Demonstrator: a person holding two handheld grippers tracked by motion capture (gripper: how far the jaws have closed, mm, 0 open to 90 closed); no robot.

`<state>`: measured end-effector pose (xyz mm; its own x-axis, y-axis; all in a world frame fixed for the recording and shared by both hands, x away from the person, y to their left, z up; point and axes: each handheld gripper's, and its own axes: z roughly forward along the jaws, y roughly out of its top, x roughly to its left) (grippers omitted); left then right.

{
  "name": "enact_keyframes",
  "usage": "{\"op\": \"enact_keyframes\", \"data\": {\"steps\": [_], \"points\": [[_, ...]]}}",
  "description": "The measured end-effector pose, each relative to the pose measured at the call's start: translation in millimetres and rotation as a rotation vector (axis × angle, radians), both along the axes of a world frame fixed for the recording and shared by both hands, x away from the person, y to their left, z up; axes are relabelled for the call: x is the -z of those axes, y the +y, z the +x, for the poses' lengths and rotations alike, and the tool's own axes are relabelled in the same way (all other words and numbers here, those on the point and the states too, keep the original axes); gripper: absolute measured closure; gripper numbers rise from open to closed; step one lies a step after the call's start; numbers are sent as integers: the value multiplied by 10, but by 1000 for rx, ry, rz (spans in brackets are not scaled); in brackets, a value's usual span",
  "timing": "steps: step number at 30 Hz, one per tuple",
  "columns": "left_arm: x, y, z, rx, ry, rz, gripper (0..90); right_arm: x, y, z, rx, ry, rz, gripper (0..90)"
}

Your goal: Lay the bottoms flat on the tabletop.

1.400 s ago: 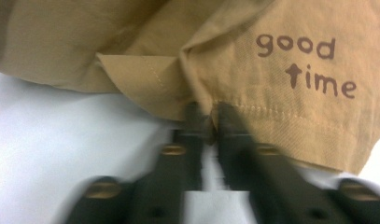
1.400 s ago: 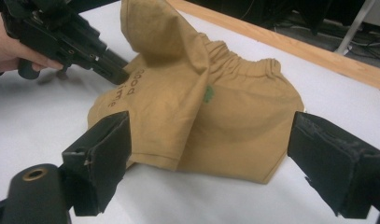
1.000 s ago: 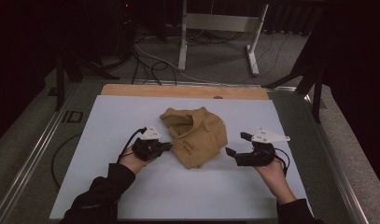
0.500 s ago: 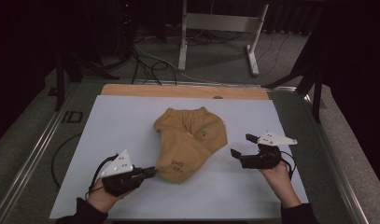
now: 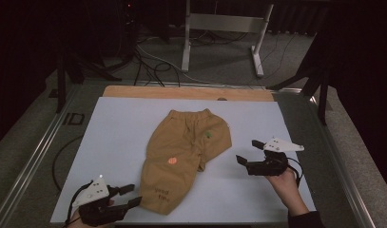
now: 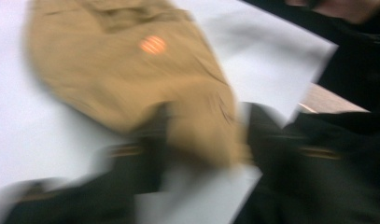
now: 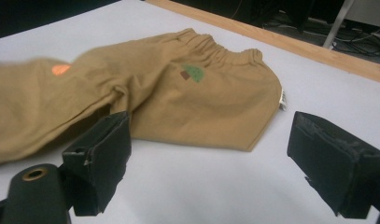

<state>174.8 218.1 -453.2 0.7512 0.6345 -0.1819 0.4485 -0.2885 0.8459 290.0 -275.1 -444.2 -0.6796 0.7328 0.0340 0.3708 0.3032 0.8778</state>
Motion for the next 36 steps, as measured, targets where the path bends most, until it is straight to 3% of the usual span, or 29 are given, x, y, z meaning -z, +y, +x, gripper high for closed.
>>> {"op": "enact_keyframes", "data": {"steps": [3, 4, 7, 11, 12, 13, 14, 15, 16, 18, 21, 24, 26, 30, 33, 36], "points": [[6, 35, 30, -31, 10, -5, 231, 17, -9, -3, -6, 5, 7, 136], [19, 34, 57, -40, 1, 25, 171, 33, -6, -16, -2, 9, 6, 136], [42, 13, 86, -46, 0, 38, 135, 58, -1, -34, -9, 18, 6, 136], [95, -127, 111, 5, 11, 35, 111, 132, 24, -58, -23, 36, -7, 135], [107, -230, 107, 49, 19, 41, 116, 159, 26, -62, -26, 45, -8, 135], [107, -230, 107, 49, 19, 41, 124, 159, 26, -62, -26, 45, -8, 135], [111, -344, 89, 95, 11, 38, 160, 171, 26, -68, -25, 47, -7, 135], [111, -344, 89, 95, 11, 38, 168, 171, 26, -68, -25, 47, -7, 135], [102, -440, 80, 152, 17, 24, 168, 171, 28, -74, -26, 49, -7, 136], [97, -571, 52, 219, 7, 15, 322, 174, 23, -74, -23, 48, -6, 136], [116, -786, 23, 331, 18, 39, 429, 173, 10, -68, -24, 45, -5, 136], [190, -982, 8, 443, 60, 54, 506, 176, -1, -64, -20, 49, -1, 136], [252, -1096, 7, 495, 84, 73, 509, 176, -6, -63, -22, 49, 1, 136], [393, -1237, 73, 495, 115, 153, 511, 186, -16, -52, -19, 59, 5, 137], [486, -1262, 137, 466, 112, 233, 512, 191, -20, -52, -19, 59, 1, 137], [527, -1242, 174, 446, 102, 266, 543, 193, -34, -42, -18, 61, 8, 137]]}}
